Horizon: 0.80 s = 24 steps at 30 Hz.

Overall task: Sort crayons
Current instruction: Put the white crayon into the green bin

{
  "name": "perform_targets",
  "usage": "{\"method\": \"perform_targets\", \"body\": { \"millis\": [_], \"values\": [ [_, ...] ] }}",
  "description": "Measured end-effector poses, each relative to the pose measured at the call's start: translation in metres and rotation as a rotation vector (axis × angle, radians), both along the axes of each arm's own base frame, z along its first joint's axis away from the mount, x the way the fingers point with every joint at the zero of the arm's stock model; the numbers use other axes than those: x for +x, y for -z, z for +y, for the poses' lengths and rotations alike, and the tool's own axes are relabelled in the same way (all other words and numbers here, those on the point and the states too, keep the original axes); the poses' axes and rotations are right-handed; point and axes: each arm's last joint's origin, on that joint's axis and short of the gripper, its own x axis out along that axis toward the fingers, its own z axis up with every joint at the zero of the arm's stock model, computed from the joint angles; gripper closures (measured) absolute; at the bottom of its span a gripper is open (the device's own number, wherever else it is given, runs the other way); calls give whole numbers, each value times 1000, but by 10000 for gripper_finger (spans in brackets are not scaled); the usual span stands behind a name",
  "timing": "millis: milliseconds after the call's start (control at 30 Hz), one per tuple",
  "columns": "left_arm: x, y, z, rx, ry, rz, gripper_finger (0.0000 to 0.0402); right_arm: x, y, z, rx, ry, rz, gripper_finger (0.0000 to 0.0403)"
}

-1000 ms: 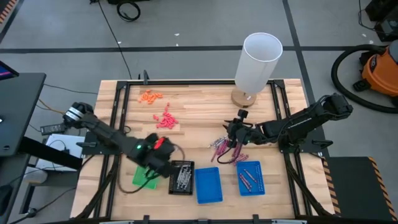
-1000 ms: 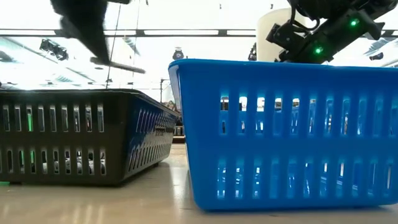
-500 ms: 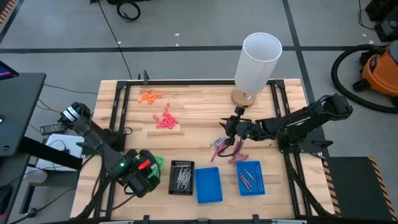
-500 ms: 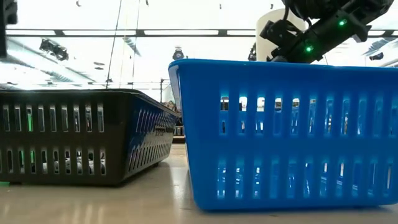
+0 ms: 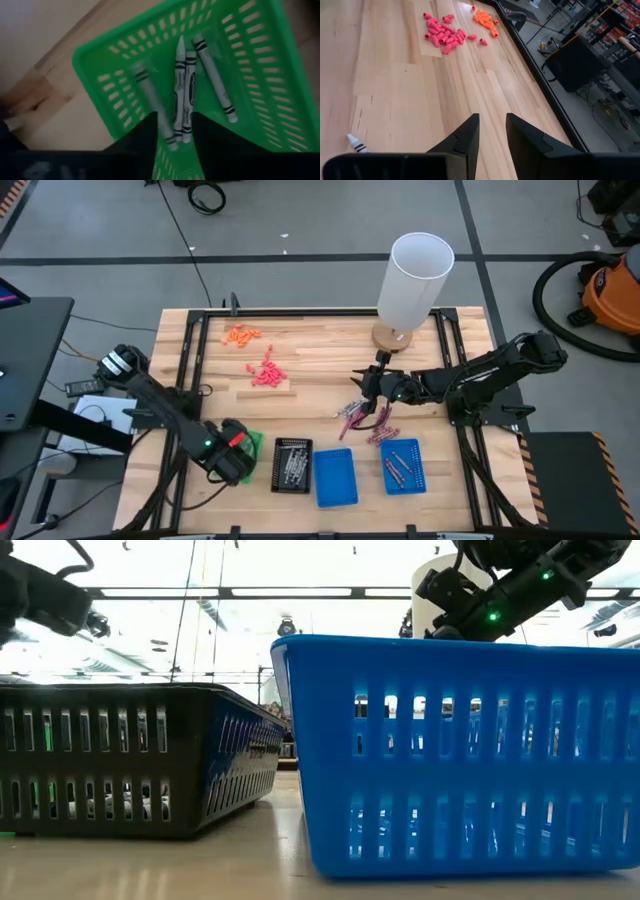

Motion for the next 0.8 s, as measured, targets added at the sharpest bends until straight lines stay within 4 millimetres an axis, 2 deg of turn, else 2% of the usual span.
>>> {"method": "perform_targets", "body": {
  "millis": [100, 200, 433, 800],
  "values": [
    [6, -7, 2, 2, 62, 7, 234, 0, 0, 0, 1, 0, -1, 298],
    [14, -23, 5, 45, 111, -8, 211, 0, 0, 0, 5, 2, -3, 298],
    [39, -55, 21, 270, 211, -145, 203, 0, 1, 1, 36, -31, -5, 298],
    [98, -50, 68, 306, 344, -354, 209, -2, 5, 1, 63, -22, 31, 298]
  ]
}}
